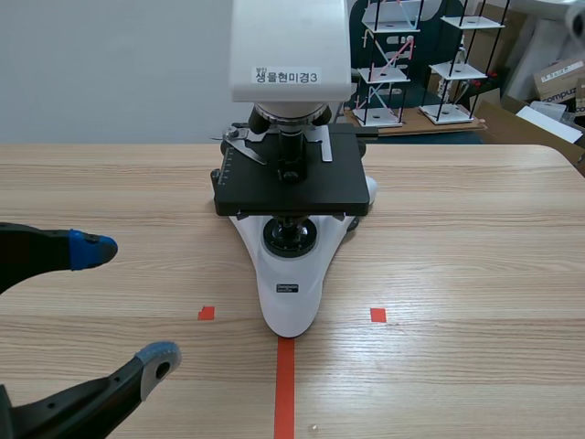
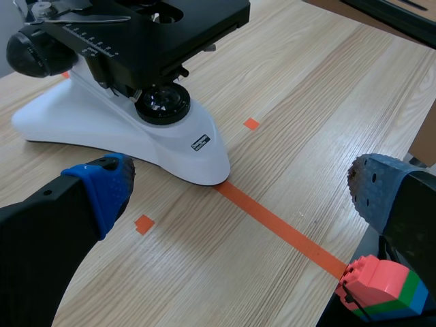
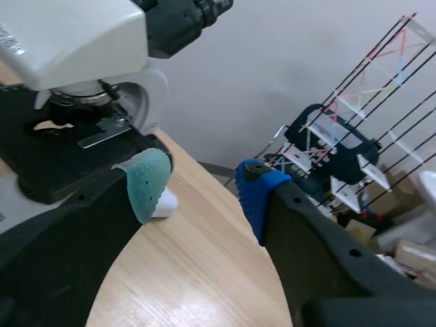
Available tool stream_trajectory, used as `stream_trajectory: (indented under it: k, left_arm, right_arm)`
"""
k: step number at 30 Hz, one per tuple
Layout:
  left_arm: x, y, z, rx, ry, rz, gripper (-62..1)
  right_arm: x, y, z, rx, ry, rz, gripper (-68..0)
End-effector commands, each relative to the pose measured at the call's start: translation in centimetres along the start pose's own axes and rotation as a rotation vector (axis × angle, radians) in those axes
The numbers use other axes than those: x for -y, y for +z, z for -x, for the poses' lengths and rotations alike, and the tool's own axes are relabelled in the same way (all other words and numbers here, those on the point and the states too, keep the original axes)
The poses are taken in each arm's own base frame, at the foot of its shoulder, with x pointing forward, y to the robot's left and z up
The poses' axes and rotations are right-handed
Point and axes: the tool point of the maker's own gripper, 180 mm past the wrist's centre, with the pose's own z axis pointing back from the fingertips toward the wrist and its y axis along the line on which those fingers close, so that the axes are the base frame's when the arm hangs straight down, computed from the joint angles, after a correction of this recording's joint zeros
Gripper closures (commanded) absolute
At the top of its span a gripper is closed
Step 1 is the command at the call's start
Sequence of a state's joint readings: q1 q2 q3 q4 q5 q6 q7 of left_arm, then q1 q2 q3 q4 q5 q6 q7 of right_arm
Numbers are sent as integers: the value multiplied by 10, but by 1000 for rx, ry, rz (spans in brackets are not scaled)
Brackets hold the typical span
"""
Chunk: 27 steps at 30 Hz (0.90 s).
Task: Point at the eyepiece
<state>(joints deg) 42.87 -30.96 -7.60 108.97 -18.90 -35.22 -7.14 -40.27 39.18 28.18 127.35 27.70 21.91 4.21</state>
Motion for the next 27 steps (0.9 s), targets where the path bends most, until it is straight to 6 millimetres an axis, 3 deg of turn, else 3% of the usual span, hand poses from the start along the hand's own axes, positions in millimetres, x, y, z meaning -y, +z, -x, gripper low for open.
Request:
stream_trajectory:
  k: [1,6,10,20,27]
  left_arm:
    - [1,0,-6,22,1,4,-623]
    - [1,0,-6,22,1,4,-623]
    - [1,0,-6,23,1,4,-623]
    - [1,0,-6,23,1,4,-623]
    - [1,0,-6,23,1,4,-623]
  right_arm:
    - [16,-5,-12,27,53,39,-179]
    - [46,-17,-36,52,171,104,-66]
    - [64,-25,-57,96,203,117,-22]
    - [113,-61,-68,86,196,162,-19]
    - [130,-97,-78,106,144,147,-19]
